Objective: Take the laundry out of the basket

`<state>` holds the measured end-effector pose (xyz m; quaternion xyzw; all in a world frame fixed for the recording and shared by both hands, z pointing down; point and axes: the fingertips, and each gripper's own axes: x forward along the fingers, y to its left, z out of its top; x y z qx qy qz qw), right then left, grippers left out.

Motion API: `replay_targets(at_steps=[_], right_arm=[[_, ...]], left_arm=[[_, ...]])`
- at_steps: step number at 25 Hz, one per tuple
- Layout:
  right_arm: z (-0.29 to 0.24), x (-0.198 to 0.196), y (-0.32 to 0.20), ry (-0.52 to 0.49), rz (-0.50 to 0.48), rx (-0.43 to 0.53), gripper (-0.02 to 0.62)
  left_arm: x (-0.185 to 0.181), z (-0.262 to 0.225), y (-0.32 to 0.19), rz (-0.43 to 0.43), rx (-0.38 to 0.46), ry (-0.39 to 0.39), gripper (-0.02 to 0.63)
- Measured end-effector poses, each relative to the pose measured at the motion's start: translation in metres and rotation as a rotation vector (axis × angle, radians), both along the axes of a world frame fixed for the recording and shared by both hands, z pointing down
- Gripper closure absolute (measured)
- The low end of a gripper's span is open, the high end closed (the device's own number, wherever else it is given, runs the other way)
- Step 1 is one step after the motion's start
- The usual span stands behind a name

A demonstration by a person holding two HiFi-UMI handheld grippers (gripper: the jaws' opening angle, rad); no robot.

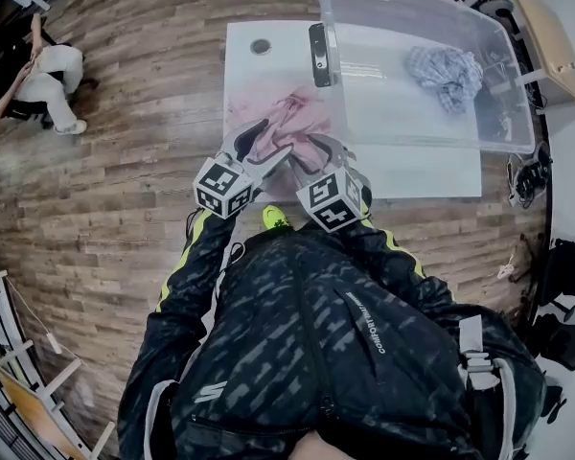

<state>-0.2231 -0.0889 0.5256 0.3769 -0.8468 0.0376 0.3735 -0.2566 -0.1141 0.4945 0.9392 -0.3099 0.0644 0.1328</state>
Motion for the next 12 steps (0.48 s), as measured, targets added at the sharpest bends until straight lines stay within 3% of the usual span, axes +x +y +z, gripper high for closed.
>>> replay_targets(at_steps=[3,6,10,12], right_arm=[[-0.026,-0.008,-0.002,-0.066,-0.012,0.048,0.465],[-0.051,-0.013,-0.003,-0.118,-0.032,0.107,0.593],[-0.08,-0.017,-0.007,-0.202,-0.051,0.143,0.597],[-0.093,-0.021,-0.005,-0.261,-0.069,0.136,0.597]], left_arm=[[-0.005,-0.022,0.0,-0.005,0.048,0.01,0.357],[-0.008,-0.047,0.002,-0.009,0.097,0.01,0.438],[-0.01,-0.083,0.004,-0.001,0.143,0.053,0.584],[-0.009,-0.1,0.008,0.008,0.167,0.066,0.595]])
